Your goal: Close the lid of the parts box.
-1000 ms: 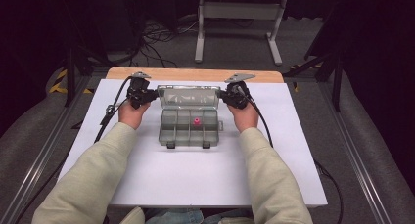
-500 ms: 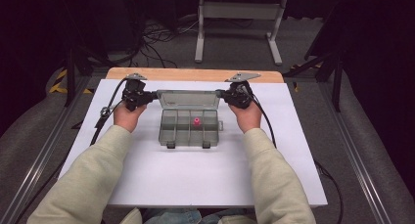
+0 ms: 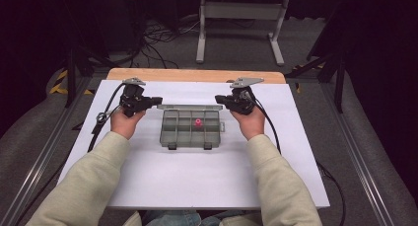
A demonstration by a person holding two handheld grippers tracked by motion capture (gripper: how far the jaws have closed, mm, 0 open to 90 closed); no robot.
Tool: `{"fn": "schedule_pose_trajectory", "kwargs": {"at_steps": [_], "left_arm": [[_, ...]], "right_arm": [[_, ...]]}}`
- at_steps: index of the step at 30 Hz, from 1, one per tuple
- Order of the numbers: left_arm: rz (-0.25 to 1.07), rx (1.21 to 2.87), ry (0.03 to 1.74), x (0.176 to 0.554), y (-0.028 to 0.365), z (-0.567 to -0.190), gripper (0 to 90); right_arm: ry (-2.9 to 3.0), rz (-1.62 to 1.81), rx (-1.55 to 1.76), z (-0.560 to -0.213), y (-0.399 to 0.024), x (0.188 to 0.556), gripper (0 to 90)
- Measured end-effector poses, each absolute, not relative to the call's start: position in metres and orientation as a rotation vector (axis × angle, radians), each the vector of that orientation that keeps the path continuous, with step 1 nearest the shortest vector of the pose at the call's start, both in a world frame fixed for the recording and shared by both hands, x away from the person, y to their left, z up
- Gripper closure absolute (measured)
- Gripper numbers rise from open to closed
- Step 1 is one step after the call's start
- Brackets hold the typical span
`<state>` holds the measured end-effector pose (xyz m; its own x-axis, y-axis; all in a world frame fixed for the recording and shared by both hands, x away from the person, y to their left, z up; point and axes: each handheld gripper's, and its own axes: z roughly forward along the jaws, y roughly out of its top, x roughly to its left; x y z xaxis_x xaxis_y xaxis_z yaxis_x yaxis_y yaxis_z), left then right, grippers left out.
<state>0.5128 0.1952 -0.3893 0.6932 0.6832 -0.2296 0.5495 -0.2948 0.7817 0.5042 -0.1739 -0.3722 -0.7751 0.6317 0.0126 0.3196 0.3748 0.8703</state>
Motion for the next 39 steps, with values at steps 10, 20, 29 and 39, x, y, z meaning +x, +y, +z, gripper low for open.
{"fn": "schedule_pose_trajectory", "kwargs": {"at_steps": [10,20,29,39], "left_arm": [[0.149,1.989,0.894,0.493,0.201,-0.388,89.8],[0.129,2.035,0.835,0.475,0.2,-0.386,89.7],[0.086,2.098,0.776,0.466,0.193,-0.391,89.8],[0.065,2.163,0.747,0.463,0.184,-0.398,89.8]], "right_arm": [[2.373,1.381,0.774,-0.372,-0.173,0.484,89.9],[2.412,1.375,0.718,-0.371,-0.173,0.467,89.9],[2.52,1.305,0.686,-0.377,-0.166,0.459,89.8],[2.598,1.183,0.679,-0.385,-0.158,0.455,89.8]]}}
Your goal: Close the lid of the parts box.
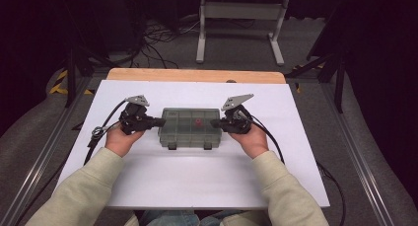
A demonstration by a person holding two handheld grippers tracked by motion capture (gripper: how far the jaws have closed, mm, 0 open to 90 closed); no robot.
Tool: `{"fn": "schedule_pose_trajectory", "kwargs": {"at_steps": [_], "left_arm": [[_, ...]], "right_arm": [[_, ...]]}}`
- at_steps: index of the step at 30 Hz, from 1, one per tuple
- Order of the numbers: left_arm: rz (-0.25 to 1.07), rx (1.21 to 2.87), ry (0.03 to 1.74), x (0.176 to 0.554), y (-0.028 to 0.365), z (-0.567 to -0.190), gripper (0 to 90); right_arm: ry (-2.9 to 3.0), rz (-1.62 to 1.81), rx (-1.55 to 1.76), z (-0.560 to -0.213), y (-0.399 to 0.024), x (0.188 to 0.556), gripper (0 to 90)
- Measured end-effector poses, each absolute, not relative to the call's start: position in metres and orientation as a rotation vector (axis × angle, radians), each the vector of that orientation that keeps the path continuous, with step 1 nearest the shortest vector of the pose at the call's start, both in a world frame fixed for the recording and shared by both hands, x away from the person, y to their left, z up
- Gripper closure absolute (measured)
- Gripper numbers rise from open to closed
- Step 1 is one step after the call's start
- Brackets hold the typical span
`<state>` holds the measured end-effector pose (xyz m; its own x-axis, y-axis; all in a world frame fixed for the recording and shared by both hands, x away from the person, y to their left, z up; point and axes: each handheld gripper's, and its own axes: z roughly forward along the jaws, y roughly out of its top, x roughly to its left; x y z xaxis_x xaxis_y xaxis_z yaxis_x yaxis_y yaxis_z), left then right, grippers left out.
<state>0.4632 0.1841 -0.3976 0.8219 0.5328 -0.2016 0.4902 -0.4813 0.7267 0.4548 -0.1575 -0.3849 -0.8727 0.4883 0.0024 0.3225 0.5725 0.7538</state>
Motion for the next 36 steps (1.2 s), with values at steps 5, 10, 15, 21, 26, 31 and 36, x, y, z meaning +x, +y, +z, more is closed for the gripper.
{"fn": "schedule_pose_trajectory", "kwargs": {"at_steps": [5,10,15,21,26,31,36], "left_arm": [[0.061,2.202,0.737,0.462,0.181,-0.401,89.8],[0.044,2.22,0.732,0.464,0.18,-0.404,89.8],[0.009,2.224,0.736,0.464,0.179,-0.406,89.8],[-0.013,2.251,0.733,0.465,0.177,-0.41,89.8],[-0.021,2.261,0.73,0.465,0.176,-0.41,89.8],[-0.034,2.273,0.728,0.465,0.175,-0.412,89.9],[-0.016,2.297,0.703,0.464,0.172,-0.415,89.7]], "right_arm": [[2.614,1.153,0.703,-0.389,-0.159,0.453,89.8],[2.634,1.122,0.707,-0.393,-0.158,0.451,89.8],[2.648,1.098,0.706,-0.397,-0.157,0.45,89.8],[2.676,1.071,0.71,-0.401,-0.156,0.45,89.8],[2.688,1.06,0.707,-0.403,-0.156,0.449,89.8],[2.696,1.056,0.716,-0.405,-0.156,0.45,89.7],[2.701,1.032,0.704,-0.408,-0.154,0.449,89.2]]}}
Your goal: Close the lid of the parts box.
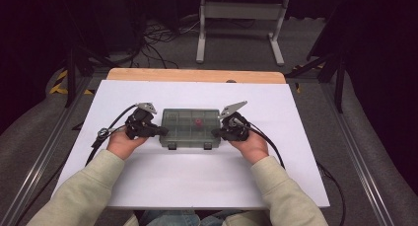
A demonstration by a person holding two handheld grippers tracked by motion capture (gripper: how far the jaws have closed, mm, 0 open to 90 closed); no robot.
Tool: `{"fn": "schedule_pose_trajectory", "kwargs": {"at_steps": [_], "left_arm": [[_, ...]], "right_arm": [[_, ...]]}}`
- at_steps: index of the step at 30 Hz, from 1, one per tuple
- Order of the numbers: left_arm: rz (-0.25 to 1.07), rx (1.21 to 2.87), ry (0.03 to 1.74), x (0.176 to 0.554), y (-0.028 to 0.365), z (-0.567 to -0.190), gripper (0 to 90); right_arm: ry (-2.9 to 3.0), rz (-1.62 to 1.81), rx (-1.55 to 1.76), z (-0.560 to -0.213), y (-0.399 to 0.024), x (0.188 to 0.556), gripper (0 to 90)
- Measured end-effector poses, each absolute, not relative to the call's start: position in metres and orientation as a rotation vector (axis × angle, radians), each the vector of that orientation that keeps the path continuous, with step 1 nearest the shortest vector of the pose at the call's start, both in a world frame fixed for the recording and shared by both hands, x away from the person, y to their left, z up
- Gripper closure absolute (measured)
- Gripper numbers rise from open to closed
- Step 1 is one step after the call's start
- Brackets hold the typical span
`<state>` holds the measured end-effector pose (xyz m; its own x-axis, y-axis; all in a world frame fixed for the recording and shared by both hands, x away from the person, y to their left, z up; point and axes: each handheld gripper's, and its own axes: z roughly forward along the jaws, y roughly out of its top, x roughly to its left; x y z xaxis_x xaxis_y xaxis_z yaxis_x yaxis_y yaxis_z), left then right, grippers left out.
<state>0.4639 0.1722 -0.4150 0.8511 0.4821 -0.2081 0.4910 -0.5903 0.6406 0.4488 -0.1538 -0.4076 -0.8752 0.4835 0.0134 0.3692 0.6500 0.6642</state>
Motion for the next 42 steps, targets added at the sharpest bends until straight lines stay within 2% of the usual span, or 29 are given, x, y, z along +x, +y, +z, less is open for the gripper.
{"fn": "schedule_pose_trajectory", "kwargs": {"at_steps": [9,23,24,28,33,34,35,36,37,42], "left_arm": [[0.045,2.301,0.642,0.46,0.173,-0.417,89.4],[0.033,2.266,0.66,0.458,0.175,-0.419,87.0],[0.017,2.254,0.675,0.458,0.176,-0.42,87.0],[0.017,2.245,0.672,0.457,0.176,-0.42,84.9],[0.064,2.208,0.67,0.451,0.18,-0.417,73.4],[0.056,2.188,0.671,0.45,0.181,-0.416,69.2],[0.056,2.188,0.671,0.45,0.181,-0.416,60.6],[0.05,2.171,0.687,0.449,0.182,-0.414,60.6],[0.053,2.155,0.69,0.447,0.182,-0.412,51.6],[0.065,2.091,0.674,0.439,0.186,-0.406,30.2]], "right_arm": [[2.678,1.033,0.671,-0.409,-0.154,0.446,89.0],[2.662,1.08,0.661,-0.412,-0.158,0.445,89.0],[2.671,1.089,0.674,-0.412,-0.158,0.445,85.3],[2.652,1.078,0.679,-0.41,-0.157,0.444,80.7],[2.565,1.134,0.674,-0.403,-0.163,0.44,66.4],[2.552,1.154,0.681,-0.402,-0.164,0.439,62.1],[2.552,1.154,0.681,-0.402,-0.164,0.439,62.1],[2.538,1.176,0.687,-0.4,-0.166,0.439,56.0],[2.524,1.209,0.696,-0.398,-0.168,0.438,48.7],[2.471,1.299,0.691,-0.391,-0.174,0.433,32.3]]}}
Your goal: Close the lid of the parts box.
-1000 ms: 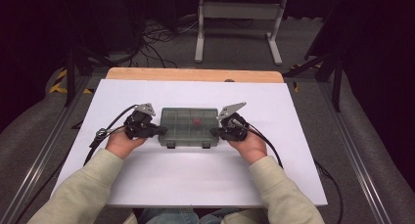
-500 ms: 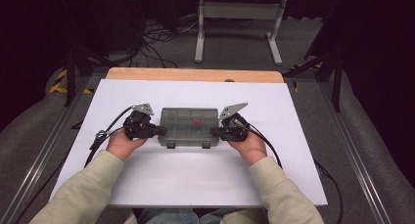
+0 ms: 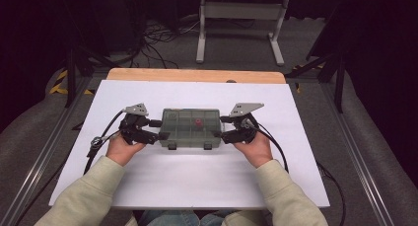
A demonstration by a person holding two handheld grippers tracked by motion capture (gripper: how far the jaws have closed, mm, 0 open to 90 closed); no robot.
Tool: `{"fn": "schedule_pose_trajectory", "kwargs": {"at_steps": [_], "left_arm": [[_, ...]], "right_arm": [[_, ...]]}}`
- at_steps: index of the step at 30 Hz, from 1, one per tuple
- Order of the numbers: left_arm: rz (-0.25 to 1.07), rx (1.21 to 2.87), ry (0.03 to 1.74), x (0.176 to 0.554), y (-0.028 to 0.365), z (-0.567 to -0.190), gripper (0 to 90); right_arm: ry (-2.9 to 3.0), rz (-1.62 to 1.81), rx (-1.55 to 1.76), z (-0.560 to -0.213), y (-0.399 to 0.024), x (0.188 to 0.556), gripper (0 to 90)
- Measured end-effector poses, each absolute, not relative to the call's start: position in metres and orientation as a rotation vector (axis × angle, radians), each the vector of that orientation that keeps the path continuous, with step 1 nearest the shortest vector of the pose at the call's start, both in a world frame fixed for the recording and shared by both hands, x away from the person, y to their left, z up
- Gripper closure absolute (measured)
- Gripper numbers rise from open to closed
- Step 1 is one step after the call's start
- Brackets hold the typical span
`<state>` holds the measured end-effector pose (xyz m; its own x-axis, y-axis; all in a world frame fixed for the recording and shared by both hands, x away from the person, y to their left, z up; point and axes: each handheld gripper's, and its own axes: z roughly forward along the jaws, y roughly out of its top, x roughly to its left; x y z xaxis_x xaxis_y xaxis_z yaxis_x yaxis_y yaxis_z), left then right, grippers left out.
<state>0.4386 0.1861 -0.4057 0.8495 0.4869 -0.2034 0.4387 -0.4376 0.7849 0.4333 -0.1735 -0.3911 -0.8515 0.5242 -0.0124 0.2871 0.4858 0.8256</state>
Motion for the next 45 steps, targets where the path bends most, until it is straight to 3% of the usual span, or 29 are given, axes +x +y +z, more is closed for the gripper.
{"fn": "schedule_pose_trajectory", "kwargs": {"at_steps": [4,7,12,30,32,45], "left_arm": [[0.113,2.042,0.675,0.43,0.19,-0.402,10.1],[0.138,2.01,0.67,0.424,0.193,-0.399,2.4],[0.153,1.923,0.637,0.413,0.205,-0.393,0.6],[0.272,1.752,0.61,0.387,0.238,-0.404,0.4],[0.335,1.75,0.606,0.381,0.242,-0.409,0.3],[0.354,1.713,0.631,0.371,0.26,-0.43,0.3]], "right_arm": [[2.405,1.353,0.673,-0.386,-0.177,0.426,16.9],[2.37,1.386,0.661,-0.384,-0.181,0.423,9.1],[2.299,1.457,0.633,-0.382,-0.189,0.416,0.7],[2.148,1.585,0.554,-0.389,-0.223,0.39,0.5],[2.133,1.575,0.567,-0.393,-0.227,0.387,0.5],[2.115,1.602,0.537,-0.407,-0.239,0.379,0.4]]}}
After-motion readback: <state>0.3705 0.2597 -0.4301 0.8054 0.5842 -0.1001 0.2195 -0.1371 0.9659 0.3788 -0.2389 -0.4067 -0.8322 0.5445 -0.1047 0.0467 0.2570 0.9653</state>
